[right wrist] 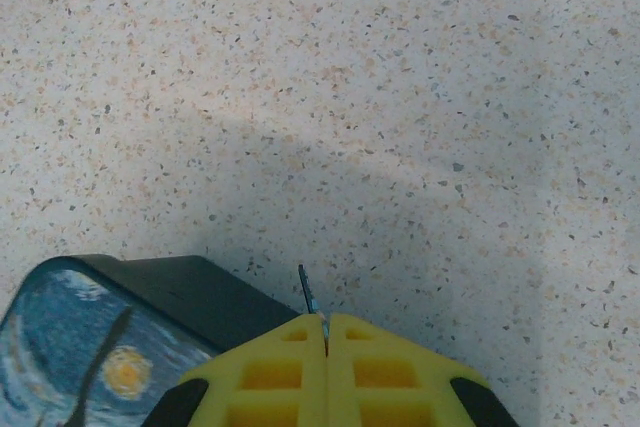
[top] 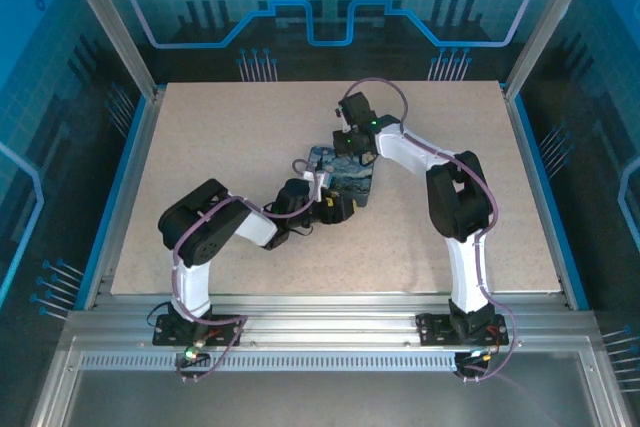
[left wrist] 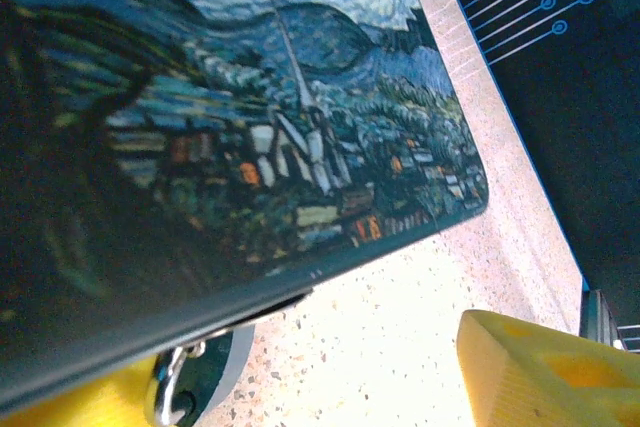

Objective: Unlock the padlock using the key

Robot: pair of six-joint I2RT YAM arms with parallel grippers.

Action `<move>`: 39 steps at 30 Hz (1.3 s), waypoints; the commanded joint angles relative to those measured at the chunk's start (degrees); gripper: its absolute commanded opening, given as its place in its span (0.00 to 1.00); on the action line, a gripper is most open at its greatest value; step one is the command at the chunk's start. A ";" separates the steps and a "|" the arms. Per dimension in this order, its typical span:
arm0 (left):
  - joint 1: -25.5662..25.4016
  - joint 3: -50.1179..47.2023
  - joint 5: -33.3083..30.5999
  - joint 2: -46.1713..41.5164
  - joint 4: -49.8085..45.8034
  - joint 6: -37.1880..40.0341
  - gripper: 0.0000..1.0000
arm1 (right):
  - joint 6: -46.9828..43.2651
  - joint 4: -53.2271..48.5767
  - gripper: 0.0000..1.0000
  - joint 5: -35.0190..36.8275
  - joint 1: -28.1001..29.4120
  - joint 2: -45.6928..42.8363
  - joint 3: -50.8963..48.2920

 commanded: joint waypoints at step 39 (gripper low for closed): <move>-0.45 3.22 0.74 1.24 -10.79 3.07 0.52 | 0.88 -0.48 0.00 -2.59 0.48 -2.29 -2.52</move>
